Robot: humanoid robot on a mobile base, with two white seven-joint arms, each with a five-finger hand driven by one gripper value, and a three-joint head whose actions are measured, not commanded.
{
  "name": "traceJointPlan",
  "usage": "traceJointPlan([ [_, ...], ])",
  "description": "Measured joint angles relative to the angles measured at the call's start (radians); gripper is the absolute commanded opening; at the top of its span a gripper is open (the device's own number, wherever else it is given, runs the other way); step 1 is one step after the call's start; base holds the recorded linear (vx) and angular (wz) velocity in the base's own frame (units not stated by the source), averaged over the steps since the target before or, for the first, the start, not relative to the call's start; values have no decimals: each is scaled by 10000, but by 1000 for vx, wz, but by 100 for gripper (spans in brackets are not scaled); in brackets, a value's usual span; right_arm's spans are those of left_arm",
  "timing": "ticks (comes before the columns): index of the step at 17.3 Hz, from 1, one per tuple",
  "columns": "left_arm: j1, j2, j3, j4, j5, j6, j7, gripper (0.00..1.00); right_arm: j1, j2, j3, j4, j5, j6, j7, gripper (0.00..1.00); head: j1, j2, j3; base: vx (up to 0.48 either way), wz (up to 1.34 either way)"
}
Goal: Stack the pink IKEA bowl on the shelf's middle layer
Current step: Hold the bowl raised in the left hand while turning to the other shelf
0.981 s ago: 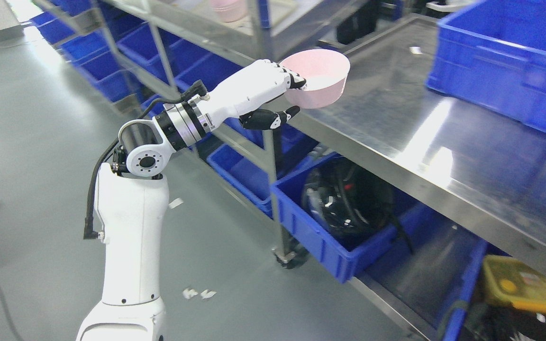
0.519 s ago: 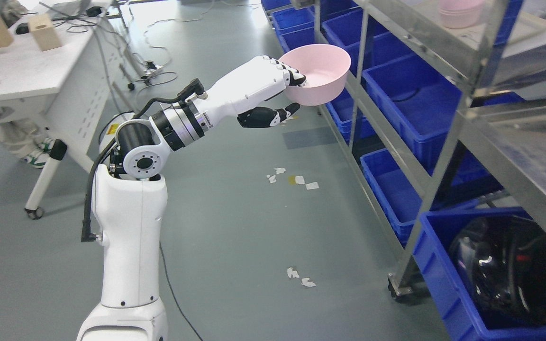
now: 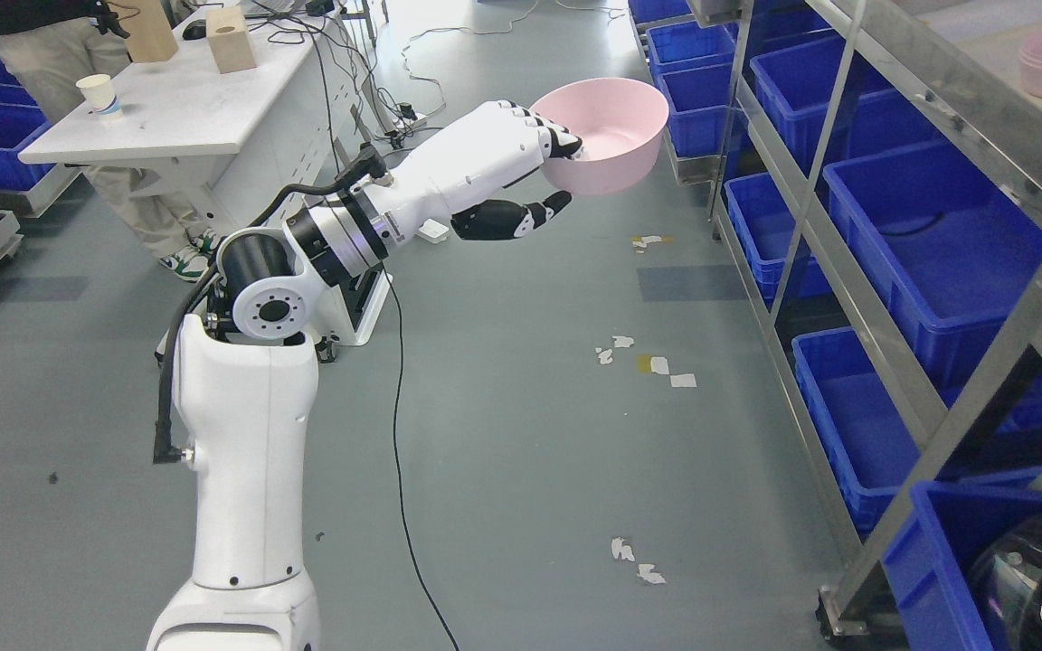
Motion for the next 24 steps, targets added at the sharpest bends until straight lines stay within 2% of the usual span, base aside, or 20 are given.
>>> traceJointPlan([
  [9, 0, 0, -1, -104, 10, 45, 2, 3, 1, 0, 0, 0, 0, 0, 0, 100, 0, 0, 0, 113, 56],
  [24, 30, 0, -11, -142, 25, -10, -22, 3, -1, 0, 0, 0, 0, 0, 0, 100, 0, 0, 0, 400, 4],
])
